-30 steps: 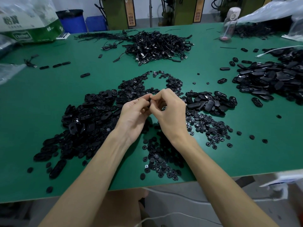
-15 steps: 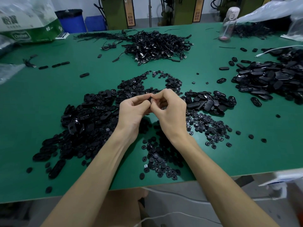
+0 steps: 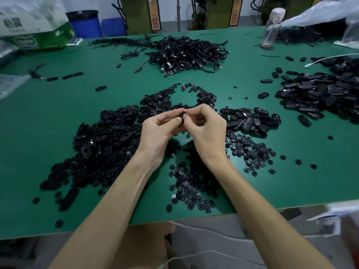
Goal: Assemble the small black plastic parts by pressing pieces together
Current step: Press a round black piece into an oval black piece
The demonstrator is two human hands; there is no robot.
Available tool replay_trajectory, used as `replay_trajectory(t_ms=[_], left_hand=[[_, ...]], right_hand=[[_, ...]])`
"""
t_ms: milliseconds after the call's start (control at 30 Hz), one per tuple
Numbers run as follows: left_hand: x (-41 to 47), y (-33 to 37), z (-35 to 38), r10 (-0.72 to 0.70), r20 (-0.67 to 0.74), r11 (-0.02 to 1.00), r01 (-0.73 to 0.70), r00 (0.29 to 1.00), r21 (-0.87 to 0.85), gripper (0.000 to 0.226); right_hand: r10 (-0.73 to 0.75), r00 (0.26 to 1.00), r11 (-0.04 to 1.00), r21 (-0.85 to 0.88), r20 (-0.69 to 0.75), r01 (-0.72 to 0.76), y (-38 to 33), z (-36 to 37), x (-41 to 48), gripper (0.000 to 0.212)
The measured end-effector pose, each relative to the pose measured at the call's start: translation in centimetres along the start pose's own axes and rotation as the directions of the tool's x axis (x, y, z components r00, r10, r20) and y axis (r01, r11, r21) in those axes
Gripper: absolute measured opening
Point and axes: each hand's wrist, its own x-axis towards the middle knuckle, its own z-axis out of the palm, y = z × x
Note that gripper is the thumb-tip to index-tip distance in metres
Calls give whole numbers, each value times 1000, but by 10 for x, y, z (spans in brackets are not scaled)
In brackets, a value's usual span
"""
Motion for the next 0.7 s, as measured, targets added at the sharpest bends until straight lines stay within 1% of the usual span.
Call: replay_trajectory(t_ms=[133,300,433,600,633,667,700], left_hand=[[2,0,-3,-27,42,999,29,999,-40,23],[4,-2,-5,-21,20,1000,22,1000,-15,21],[4,-4,-5,47,-6,994,-46,999,96,22],[3,-5,-4,107,-21,980,-102,994,169,18],[3,-5,-4,136,-22,970,-128,990,207,17],[4,-5,-4,185,-24,944,-171,982,283,16],[5,-4,-4,249,-28,892,-218,968,396,16]], right_hand=[[55,998,998,27,-12,-55,-2,-2,2,2],[65,998,997,28,15,-65,-3,-1,0,2],[60,998,998,18,35,-61,-3,-1,-1,2],[49,999,998,30,15,-49,-3,-1,-1,2],[43,999,999,23,2,-43,-3,-1,0,3],[32,999,999,11,-22,-32,-3,-2,1,4],[23,998,1000,-6,-58,-23,-3,-3,2,6]])
